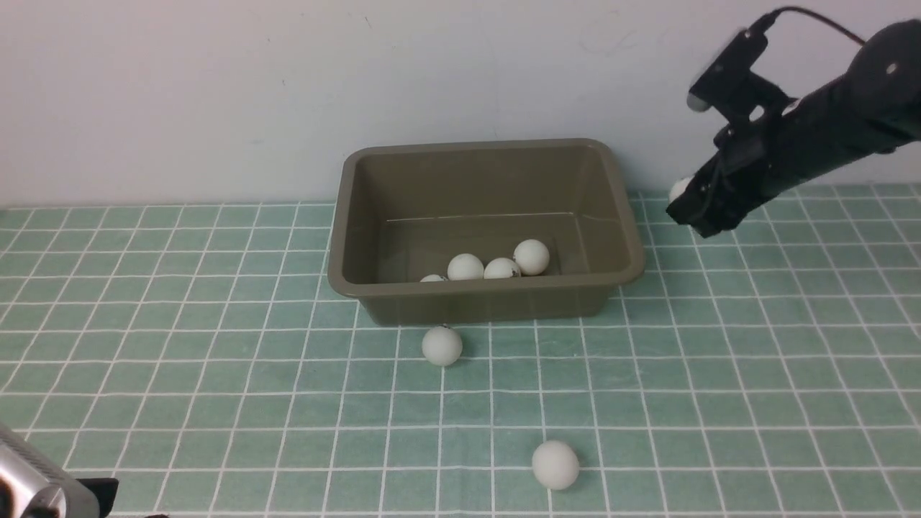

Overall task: Put the table tennis balls in the box on the green coffee tablecloth.
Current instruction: 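Release the ping pong ball into the bin and lift the gripper away, then reach for and grasp a ping pong ball on the table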

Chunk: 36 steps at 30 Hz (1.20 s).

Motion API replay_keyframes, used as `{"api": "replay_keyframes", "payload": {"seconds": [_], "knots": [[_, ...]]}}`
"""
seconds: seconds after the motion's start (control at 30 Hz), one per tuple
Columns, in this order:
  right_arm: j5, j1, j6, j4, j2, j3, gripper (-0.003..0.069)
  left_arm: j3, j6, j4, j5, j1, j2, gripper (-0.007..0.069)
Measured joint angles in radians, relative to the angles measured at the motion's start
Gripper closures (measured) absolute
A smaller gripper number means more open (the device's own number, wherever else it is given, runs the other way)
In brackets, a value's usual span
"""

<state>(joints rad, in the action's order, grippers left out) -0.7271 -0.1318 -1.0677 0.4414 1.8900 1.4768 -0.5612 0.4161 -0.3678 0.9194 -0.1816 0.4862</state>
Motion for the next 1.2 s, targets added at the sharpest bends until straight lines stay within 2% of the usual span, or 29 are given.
{"api": "replay_keyframes", "payload": {"seconds": [0.2,0.37,0.7,0.77,0.9,1.07,1.2], "knots": [[0.068,-0.105,-0.023,0.108,0.017,0.0,0.0295,0.0,0.0,0.0,0.0,0.0,0.0,0.0305],[0.19,-0.208,-0.004,0.145,0.068,0.0,0.0295,0.0,0.0,0.0,0.0,0.0,0.0,0.0305],[0.269,-0.243,0.132,0.169,0.135,-0.001,0.0278,0.0,-0.001,-0.024,0.02,0.0,0.0,0.0305],[0.269,-0.243,0.174,0.17,0.141,-0.002,0.0217,0.0,-0.001,-0.028,0.026,0.0,0.0,0.0305],[0.224,-0.243,0.187,0.166,0.119,0.003,0.0186,0.0,-0.001,-0.03,0.04,0.0,0.0,0.0305],[0.068,-0.243,0.217,0.152,0.042,0.048,0.0189,0.0,-0.001,-0.03,0.047,0.0,0.0,0.0305],[-0.163,-0.243,0.353,0.068,-0.11,0.134,0.0235,0.0,-0.001,-0.03,0.048,0.0,0.0,0.0305]]}}
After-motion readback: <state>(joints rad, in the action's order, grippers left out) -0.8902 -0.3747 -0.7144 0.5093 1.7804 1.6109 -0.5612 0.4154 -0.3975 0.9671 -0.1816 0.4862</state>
